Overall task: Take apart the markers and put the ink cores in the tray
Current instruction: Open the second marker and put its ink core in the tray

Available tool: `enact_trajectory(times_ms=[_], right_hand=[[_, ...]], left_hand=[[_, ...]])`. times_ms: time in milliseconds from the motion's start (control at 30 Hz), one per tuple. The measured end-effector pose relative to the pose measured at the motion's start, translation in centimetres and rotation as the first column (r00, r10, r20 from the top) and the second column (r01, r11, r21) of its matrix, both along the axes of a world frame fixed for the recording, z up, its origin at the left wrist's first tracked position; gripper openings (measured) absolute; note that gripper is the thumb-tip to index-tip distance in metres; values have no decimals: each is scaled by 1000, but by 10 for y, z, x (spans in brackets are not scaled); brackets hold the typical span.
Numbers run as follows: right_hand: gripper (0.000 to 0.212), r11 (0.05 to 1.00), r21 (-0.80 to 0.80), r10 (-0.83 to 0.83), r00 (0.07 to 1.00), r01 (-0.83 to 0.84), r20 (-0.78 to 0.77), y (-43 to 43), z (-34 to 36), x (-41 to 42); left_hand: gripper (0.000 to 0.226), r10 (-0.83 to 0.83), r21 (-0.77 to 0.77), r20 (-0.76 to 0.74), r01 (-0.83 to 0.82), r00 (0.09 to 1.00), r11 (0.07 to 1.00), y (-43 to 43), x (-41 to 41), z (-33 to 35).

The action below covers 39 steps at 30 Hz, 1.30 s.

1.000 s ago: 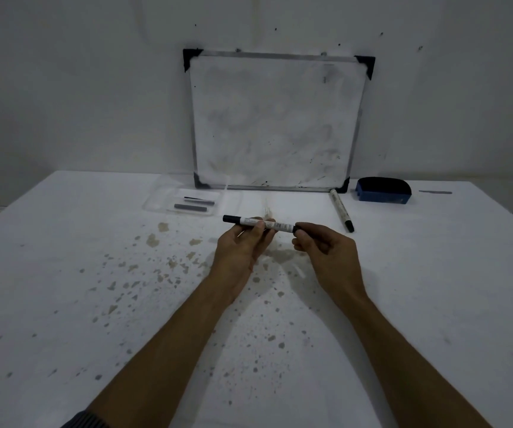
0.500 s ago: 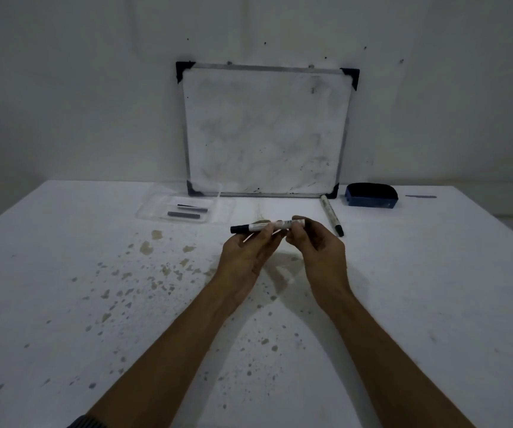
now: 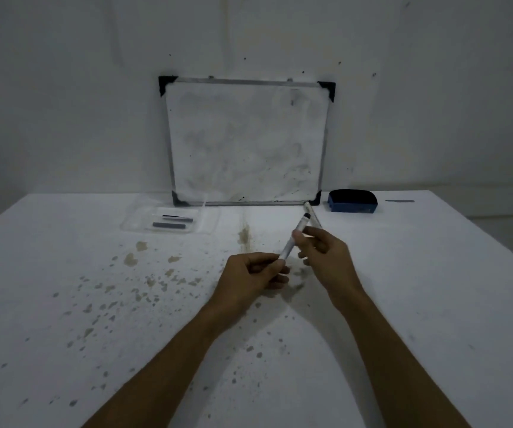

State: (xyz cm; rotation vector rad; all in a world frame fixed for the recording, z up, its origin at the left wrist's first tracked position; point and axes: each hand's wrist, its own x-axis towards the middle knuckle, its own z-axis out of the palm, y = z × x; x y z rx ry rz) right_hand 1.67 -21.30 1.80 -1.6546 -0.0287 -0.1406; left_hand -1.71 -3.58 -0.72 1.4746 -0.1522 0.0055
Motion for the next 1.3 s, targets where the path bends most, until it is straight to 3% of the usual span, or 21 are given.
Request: enact_trajectory(times_ms=[100,167,233,300,367,500,600,800,1033,1100,1200,1300], right_hand=[[29,987,-60,143,988,-146,-53,7,-4,-6],[31,988,-33,151,987,-153,-50,6,-6,-8],[37,995,-86,43,998,-46,-42,0,-4,-4],[43,963,-257,-84,996,79,-9,-10,-1,4],[49,910,-391,-147,989,139,10,-18,3,16],[40,786,-580,-180,977,213,114,-18,20,50],[29,643,-726,-178,970,244,168,-7,29,77],[24,436,-871,-143,973,225,180,16,8,107],[26,316,-897,-202,945,311,257,19,-1,117],[33,359,-868,-213,936,342,281,19,-2,109],[34,626,-698,-212,937,348,276,21,-4,86],[25,746,-599,-156,950,292,269,21,-2,55]], left_hand=[[20,17,9,3,-17,1000,1000,-3,0,-3],[19,56,191,94,-73,994,979,-5,1,-6],[21,98,516,301,-248,949,820,-1,3,-6],[32,60,694,470,-410,881,591,11,7,-9],[42,16,788,460,-417,888,454,26,12,-13],[59,-4,870,373,-348,928,349,42,22,-20],[61,10,864,399,-380,917,330,44,25,-21],[60,16,840,422,-397,906,370,47,29,-26],[53,17,827,438,-410,899,384,47,32,-30],[53,14,830,441,-414,897,373,48,33,-29],[54,11,842,425,-400,905,362,47,31,-28],[59,16,847,415,-393,910,357,46,30,-26]])
